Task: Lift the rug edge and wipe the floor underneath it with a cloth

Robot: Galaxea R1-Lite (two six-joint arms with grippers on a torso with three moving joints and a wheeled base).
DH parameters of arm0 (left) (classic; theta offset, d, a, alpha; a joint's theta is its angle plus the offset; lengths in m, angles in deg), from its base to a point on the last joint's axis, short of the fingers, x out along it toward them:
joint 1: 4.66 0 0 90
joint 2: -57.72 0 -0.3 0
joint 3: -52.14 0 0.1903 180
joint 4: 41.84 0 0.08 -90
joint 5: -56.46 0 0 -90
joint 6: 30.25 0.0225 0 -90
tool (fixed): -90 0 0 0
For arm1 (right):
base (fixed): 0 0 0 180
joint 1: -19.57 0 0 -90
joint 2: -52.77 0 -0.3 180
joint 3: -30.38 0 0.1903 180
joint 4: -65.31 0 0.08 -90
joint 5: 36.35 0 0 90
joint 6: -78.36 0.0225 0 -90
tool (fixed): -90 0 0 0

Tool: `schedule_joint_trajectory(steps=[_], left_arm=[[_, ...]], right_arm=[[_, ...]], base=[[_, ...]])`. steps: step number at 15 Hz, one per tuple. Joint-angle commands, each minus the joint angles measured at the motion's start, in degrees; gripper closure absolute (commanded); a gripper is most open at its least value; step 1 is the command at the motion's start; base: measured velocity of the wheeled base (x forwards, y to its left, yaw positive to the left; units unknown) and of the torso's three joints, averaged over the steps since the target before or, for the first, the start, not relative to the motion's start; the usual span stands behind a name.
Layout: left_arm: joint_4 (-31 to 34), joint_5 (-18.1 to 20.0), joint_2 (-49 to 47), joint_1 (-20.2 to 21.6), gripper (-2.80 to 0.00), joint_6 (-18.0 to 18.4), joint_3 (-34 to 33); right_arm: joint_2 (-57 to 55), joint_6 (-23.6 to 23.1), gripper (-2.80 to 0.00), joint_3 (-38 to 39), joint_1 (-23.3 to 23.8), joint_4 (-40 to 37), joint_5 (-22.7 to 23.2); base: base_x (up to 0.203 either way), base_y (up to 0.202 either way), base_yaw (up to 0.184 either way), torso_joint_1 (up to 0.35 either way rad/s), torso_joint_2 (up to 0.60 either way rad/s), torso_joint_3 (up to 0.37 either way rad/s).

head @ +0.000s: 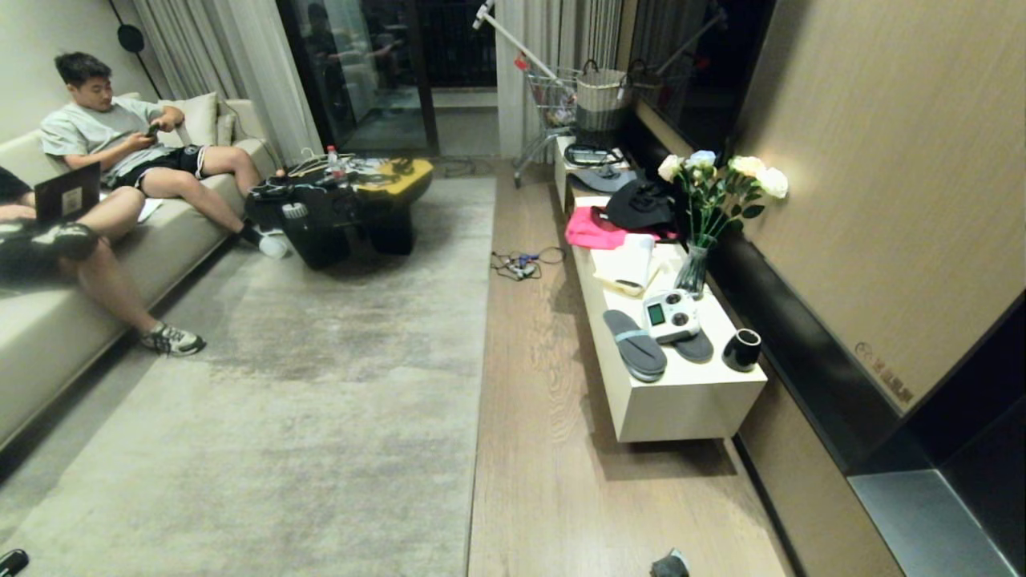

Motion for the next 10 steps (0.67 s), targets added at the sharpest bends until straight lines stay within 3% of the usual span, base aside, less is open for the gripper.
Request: schedule_joint_trajectory(steps=[1,10], left_arm=[[0.0,0.0,0.0,0.0,0.0,0.0,0.0],[0.0,0.0,0.0,0.0,0.0,0.0,0.0]], right_arm=[[-0.1,0.0,0.0,0.0,0.0,0.0,0.0],[-0.1,0.1,0.0,0.0,0.0,-0.1,0.0]], base=[[0.0,0.0,0.0,0.165,-0.39,-0.238],[0.0,0.0,0.0,0.148,-0.35,-0.203]])
